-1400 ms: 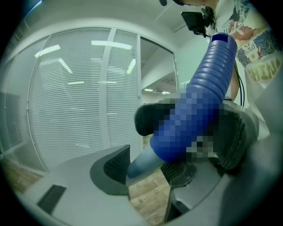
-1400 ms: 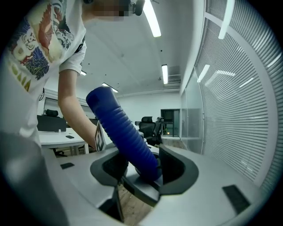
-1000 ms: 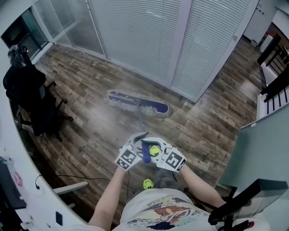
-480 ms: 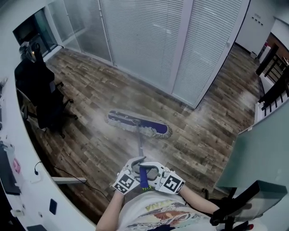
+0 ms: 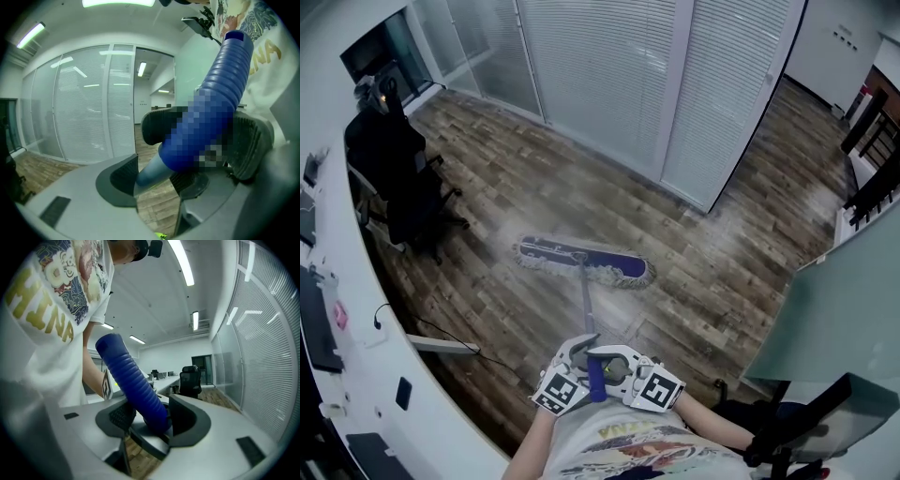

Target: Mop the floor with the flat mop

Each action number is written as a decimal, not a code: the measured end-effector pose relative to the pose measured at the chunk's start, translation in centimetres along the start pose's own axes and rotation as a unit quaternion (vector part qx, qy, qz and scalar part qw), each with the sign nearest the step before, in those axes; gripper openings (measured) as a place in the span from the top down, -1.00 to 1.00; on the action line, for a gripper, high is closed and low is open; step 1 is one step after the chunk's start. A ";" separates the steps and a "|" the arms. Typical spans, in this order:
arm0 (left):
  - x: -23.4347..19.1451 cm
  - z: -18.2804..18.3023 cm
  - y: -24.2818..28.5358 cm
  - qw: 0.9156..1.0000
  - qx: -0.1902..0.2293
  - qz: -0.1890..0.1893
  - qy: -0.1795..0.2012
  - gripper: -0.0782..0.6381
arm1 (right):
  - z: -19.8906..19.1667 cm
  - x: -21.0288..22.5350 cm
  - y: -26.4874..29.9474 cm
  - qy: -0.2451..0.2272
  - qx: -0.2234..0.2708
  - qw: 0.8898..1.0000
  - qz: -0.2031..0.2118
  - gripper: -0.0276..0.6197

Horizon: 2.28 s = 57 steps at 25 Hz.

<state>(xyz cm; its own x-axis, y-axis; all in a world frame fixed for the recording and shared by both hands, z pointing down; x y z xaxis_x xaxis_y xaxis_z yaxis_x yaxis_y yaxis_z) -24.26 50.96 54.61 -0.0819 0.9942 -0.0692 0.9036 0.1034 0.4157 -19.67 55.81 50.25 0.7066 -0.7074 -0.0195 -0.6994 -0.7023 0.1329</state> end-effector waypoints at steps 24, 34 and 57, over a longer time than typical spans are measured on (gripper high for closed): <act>-11.1 -2.2 -2.3 0.998 0.031 0.050 0.003 0.33 | -0.1 7.5 9.9 -0.011 -0.028 0.996 0.080 0.25; -26.0 -3.1 -4.9 0.995 0.054 0.086 -0.011 0.34 | 0.8 17.3 21.9 -0.037 -0.039 0.992 0.114 0.25; -67.4 3.9 6.6 0.992 0.026 0.121 -0.005 0.34 | 0.2 57.7 38.4 -0.014 0.012 0.991 0.132 0.25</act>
<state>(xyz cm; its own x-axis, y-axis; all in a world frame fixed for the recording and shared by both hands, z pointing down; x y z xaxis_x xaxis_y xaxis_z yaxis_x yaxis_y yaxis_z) -11.13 -15.52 58.48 0.1443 0.9894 0.0176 0.9164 -0.1403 0.3749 -5.77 -11.99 53.98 0.4952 -0.8687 -0.0140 -0.8623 -0.4934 0.1143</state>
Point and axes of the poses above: the fingertips, and each gripper's own axes: y forward along the fingers, x to its right, z out of its top, the point moved 7 cm from there along -y, backward along the fingers, and after that the axes turned 11 degrees about -z, right-handed, at the moved point
